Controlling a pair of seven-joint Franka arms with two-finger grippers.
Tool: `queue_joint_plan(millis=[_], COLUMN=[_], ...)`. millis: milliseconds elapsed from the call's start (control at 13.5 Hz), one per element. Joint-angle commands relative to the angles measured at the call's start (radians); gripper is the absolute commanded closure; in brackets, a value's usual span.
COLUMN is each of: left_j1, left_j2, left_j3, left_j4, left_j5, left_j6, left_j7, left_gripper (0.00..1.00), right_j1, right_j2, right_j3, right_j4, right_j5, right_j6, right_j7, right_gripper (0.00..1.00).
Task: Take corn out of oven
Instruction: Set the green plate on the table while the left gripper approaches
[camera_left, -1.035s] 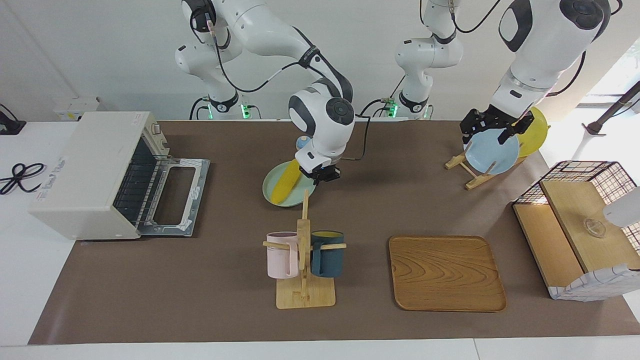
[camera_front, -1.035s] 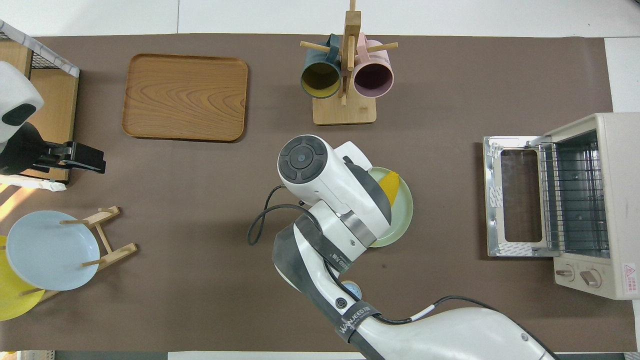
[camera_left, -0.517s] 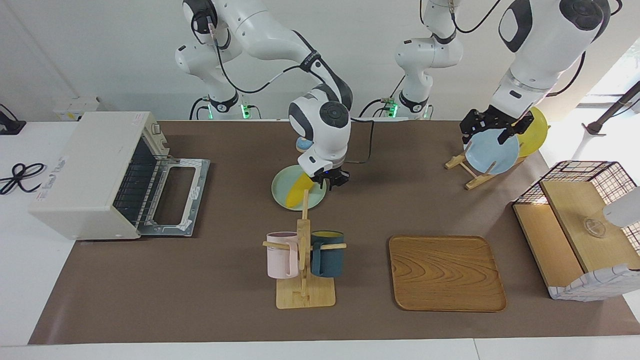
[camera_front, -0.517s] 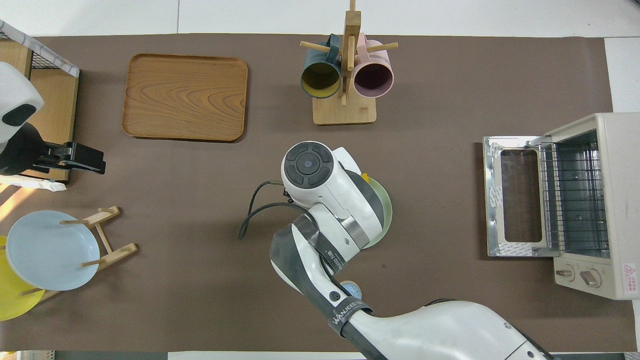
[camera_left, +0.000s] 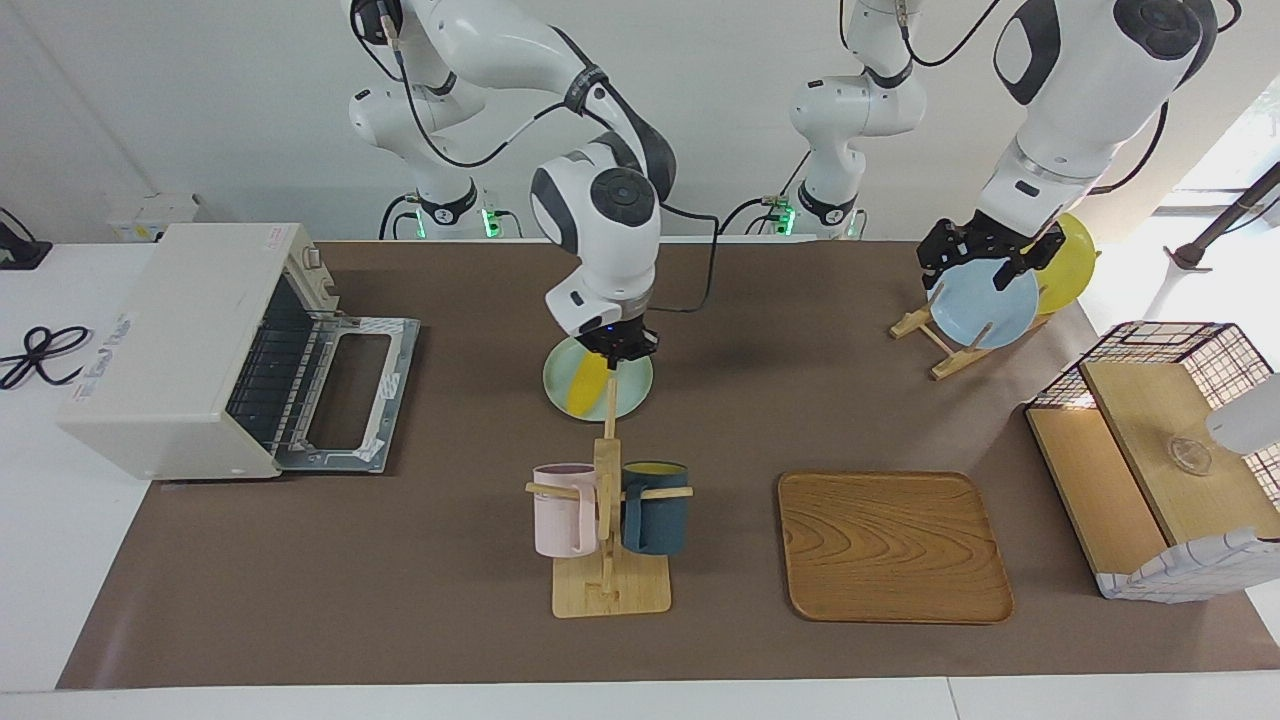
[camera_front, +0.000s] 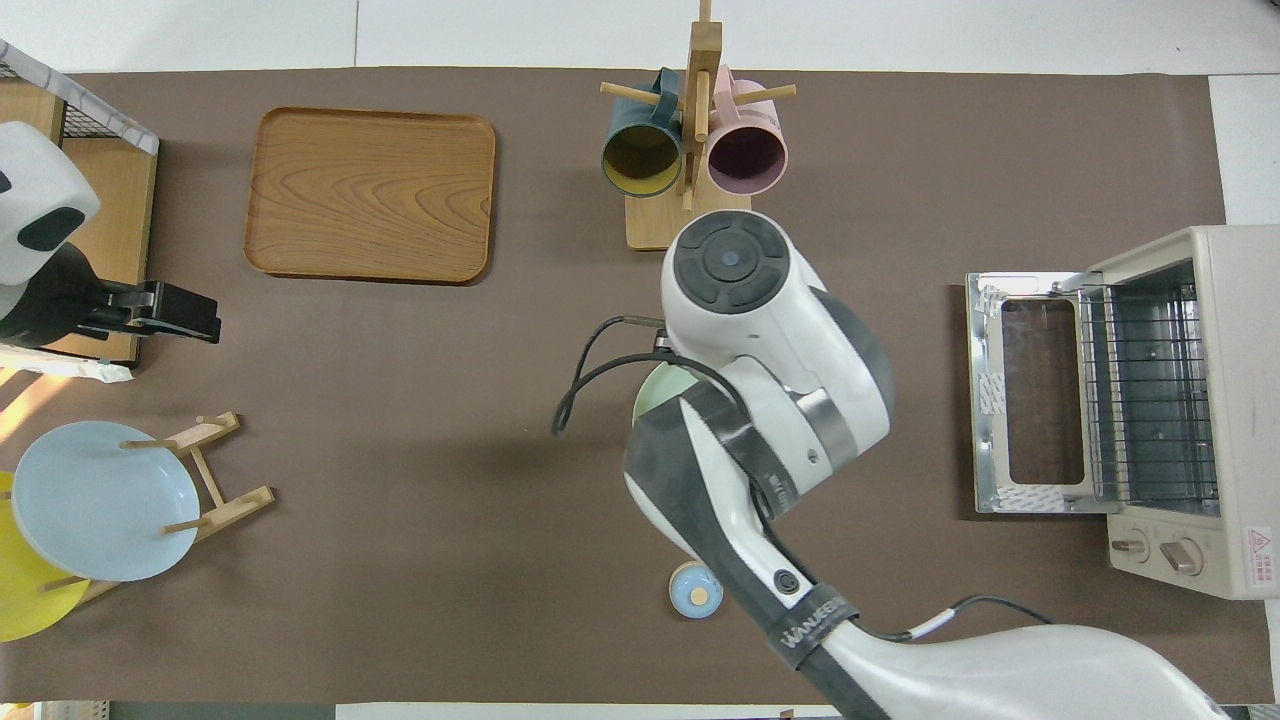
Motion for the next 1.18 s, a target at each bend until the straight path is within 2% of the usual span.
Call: queue_joint_plan(millis=[0,148,296,443,739,1109], left_j1=[-0.067,-0.138,-0.208,-0.295,-0.486,-0.658], left_j2=[-0.014,-0.013,-0.005,0.024,0.166,0.308], left_j3=[-0.001,-0.001,-0.001,-0.001,-0.001,0.004], left_j4=[-0.054,-0.085,-0.134,-0.155,-0.158,-0.151], left_j5=[-0.017,-0.049,-0.097,-0.111,-0.157,-0.162], left_j6=[0.073,0.107,0.182,0.249,0.462,0.625], left_j7=[0.003,-0.018,-0.034,-0.093,-0.277,-0.327], left_gripper=[0.0,0.0,0.0,0.0,0.0,0.0], right_j1=[-0.099,-0.211,-0.302,-0.36,-0.402,-0.408], right_j2=[-0.091,-0.124,-0.134,-0.132,-0.121,-0.123], right_j3=[0.009,0.009,0.009,0.009,0.009,0.009], right_j4=[-0.211,-0.352,-0.437,-0.503,-0.514,-0.508], right_j5=[-0.039,-0.066,-0.081,-0.156,-0.224,-0.335], right_j6=[0.075,0.194,0.279,0.363,0.374,0.327], right_j7=[-0.023,-0.089,-0.144,-0.172,-0.181,-0.188], right_gripper=[1.0,1.0,1.0,1.0,1.0,1.0])
